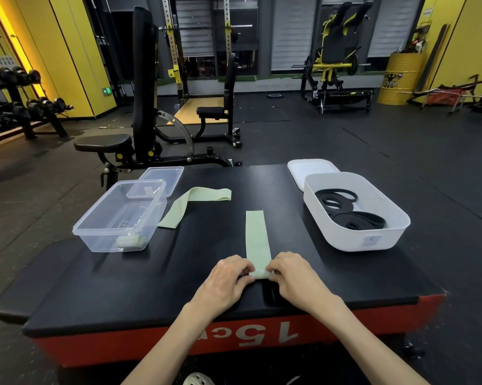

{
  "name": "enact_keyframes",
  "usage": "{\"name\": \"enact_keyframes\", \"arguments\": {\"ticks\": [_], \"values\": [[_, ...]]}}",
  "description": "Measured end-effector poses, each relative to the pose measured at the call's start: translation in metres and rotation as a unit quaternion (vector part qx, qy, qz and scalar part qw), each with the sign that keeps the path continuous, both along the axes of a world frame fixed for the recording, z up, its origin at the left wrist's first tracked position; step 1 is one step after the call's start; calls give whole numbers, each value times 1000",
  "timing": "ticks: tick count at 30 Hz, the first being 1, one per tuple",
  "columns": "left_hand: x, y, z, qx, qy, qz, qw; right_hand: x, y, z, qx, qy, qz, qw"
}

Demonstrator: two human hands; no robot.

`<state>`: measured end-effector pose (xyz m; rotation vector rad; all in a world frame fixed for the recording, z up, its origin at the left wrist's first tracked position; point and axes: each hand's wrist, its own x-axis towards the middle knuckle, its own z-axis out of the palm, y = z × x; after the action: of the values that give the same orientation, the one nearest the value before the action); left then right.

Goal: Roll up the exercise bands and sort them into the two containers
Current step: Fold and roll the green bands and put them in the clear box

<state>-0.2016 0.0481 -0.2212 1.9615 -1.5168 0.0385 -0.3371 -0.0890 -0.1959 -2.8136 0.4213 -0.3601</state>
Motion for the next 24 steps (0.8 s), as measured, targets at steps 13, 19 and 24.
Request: {"name": "enact_keyframes", "arguments": {"ticks": [13, 19, 24], "values": [[-1, 3, 4, 16, 65, 0, 998, -5, -2, 2, 5, 11, 9, 1000], [1, 1, 6, 7, 41, -3, 999, -2, 0, 3, 4, 6, 9, 1000], [1, 0, 7, 7, 32, -9, 999, -4, 2, 5, 39, -18, -5, 999]]}}
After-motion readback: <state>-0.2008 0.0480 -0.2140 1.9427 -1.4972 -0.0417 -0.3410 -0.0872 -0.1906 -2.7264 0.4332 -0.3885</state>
